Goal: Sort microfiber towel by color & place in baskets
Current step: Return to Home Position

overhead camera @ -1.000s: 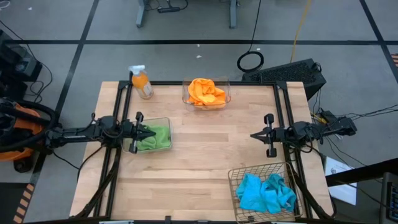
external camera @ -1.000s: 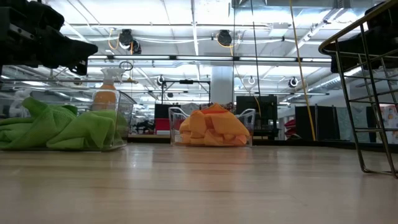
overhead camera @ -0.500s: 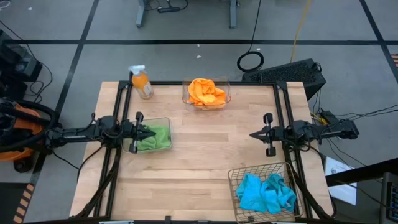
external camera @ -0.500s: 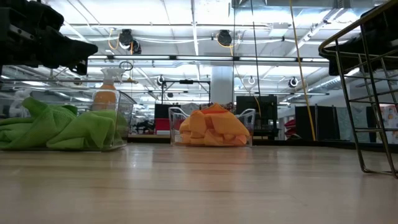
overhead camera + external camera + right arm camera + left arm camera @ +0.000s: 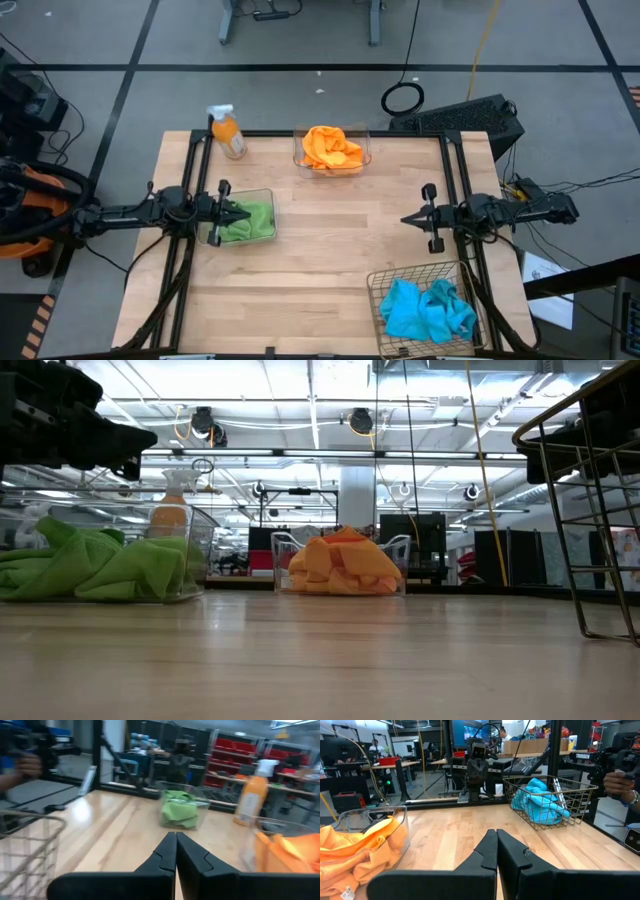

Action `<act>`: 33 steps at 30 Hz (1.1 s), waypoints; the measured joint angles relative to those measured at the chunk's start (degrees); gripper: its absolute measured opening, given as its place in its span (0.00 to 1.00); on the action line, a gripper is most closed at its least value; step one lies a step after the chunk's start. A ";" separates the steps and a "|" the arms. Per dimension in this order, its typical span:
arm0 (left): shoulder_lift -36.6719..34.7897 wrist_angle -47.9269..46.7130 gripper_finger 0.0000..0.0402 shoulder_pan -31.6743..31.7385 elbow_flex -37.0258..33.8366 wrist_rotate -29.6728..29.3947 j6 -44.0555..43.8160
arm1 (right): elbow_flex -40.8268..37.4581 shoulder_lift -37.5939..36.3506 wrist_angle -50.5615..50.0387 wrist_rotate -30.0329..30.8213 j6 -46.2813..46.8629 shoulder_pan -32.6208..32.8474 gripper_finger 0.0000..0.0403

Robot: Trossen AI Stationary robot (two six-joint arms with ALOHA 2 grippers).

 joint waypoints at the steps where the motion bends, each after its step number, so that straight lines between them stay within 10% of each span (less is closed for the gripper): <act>1: 0.02 0.01 0.00 0.00 0.00 0.00 0.00 | 0.00 0.00 0.21 1.20 -0.02 0.00 0.00; 33: -1.09 0.72 0.00 0.17 -0.02 2.47 -2.79 | 0.00 0.02 0.48 2.58 -1.70 0.02 0.00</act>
